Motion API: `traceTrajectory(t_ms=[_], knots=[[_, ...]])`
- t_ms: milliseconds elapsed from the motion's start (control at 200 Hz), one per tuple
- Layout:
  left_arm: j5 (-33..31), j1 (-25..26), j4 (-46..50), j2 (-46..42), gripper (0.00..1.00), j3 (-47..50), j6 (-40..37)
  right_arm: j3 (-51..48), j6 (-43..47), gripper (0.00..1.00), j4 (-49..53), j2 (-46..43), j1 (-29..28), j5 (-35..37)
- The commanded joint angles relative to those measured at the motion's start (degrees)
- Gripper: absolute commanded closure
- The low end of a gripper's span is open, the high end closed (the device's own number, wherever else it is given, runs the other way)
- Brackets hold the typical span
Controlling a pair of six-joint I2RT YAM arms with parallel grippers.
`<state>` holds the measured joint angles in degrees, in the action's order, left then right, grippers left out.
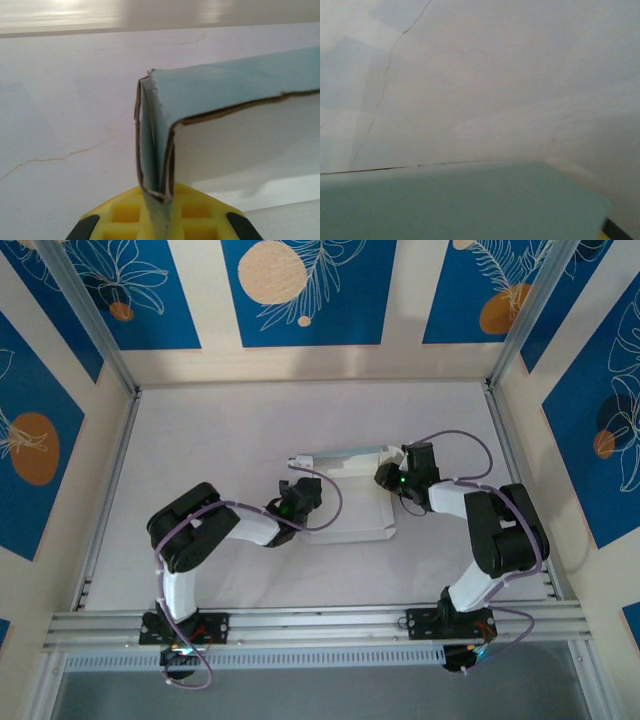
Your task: Fold the paper box
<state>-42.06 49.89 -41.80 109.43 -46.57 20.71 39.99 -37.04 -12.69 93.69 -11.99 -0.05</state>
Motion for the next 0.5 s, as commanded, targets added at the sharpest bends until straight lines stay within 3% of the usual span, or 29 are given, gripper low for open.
traceTrajectory(t_ms=[0,290,495], knots=[[4.31,0.03,10.26,3.92,1.0,1.66,1.26,1.15,-0.53,0.67,-1.85,0.28,-0.4,-5.53],[4.24,0.03,10.29,3.86,1.0,1.78,1.39,3.62,4.43,0.69,3.26,-2.28,-2.09,-3.59],[4.3,0.04,10.16,3.73,1.0,1.91,1.53,5.27,3.95,0.69,4.0,0.62,-2.31,-5.39]])
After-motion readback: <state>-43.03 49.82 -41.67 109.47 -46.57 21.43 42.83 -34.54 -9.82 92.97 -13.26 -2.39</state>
